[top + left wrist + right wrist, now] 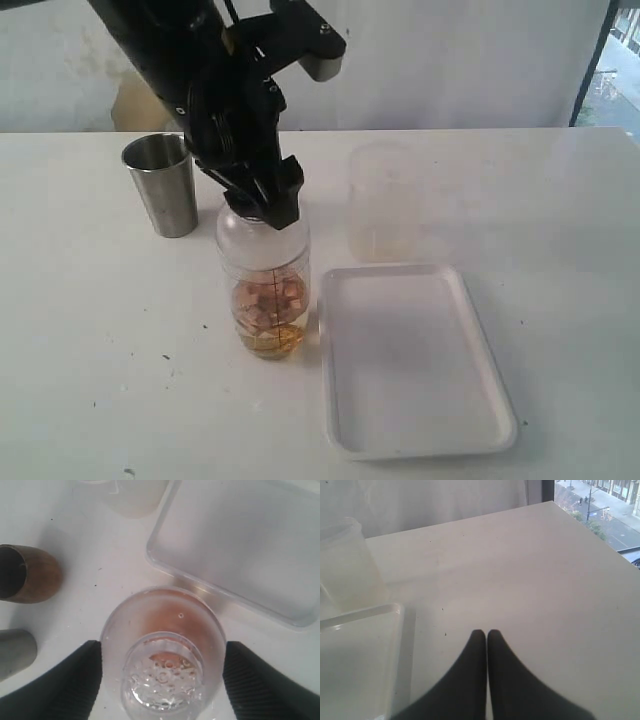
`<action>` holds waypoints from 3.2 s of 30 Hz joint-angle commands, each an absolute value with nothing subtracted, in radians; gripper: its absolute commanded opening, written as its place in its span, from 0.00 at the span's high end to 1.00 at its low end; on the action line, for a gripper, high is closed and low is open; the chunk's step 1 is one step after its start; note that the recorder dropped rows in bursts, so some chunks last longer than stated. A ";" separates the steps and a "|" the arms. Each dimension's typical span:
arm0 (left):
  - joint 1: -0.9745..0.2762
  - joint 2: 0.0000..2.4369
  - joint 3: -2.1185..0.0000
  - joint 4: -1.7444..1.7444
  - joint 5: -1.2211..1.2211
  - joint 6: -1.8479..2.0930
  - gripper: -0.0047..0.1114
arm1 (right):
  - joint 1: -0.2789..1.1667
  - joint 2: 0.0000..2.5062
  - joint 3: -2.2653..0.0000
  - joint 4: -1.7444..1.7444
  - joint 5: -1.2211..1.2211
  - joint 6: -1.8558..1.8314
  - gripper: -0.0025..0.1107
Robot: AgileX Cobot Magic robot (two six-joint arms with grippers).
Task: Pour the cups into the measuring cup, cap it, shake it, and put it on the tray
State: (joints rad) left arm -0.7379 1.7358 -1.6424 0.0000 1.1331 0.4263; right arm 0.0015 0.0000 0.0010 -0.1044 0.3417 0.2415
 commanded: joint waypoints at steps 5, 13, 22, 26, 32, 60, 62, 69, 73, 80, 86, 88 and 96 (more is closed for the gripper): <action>-0.741 1.670 -1.648 -0.014 1.061 0.450 0.43 | 0.001 0.000 0.000 -0.105 0.336 0.241 0.98; -0.741 1.612 -1.646 -0.043 1.089 0.495 0.96 | 0.001 0.000 0.000 -0.105 0.336 0.241 0.98; -0.741 1.612 -1.475 -0.052 0.823 0.506 0.96 | 0.001 0.000 0.000 -0.105 0.336 0.241 0.98; -0.741 1.612 -1.451 -0.049 0.817 0.513 0.96 | 0.001 0.000 0.000 -0.105 0.336 0.241 0.98; -0.741 1.612 -1.389 -0.049 0.766 0.513 0.96 | 0.001 0.000 0.000 -0.105 0.336 0.241 0.98; -0.741 1.294 -0.824 -0.048 -0.294 0.239 0.96 | 0.001 0.000 0.000 -0.105 0.336 0.241 0.98; -0.741 1.307 -0.724 -0.048 -0.426 0.224 0.96 | 0.001 0.000 0.000 -0.105 0.336 0.241 0.98; -0.741 1.393 -0.609 -0.007 -0.647 0.209 0.96 | 0.001 0.000 0.000 -0.105 0.336 0.241 0.98; -0.741 1.443 -0.637 0.077 -0.658 0.163 0.96 | 0.001 0.000 0.000 -0.105 0.336 0.241 0.98; -0.741 1.515 -0.652 0.061 -0.652 0.157 0.96 | 0.001 0.000 0.000 -0.105 0.336 0.241 0.98; -0.741 1.526 -0.652 0.061 -0.638 0.157 0.96 | 0.001 0.000 0.000 -0.105 0.336 0.241 0.98; -0.741 1.524 -0.652 0.061 -0.653 0.157 0.96 | 0.001 0.000 0.000 -0.105 0.336 0.241 0.98; -0.741 1.430 -0.652 0.063 -0.706 0.157 0.96 | 0.001 0.000 0.000 -0.105 0.336 0.241 0.98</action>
State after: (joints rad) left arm -0.7379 1.4802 -0.6546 0.0650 -0.6789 0.1648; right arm 0.0015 0.0000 0.0010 -0.1044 0.3417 0.2431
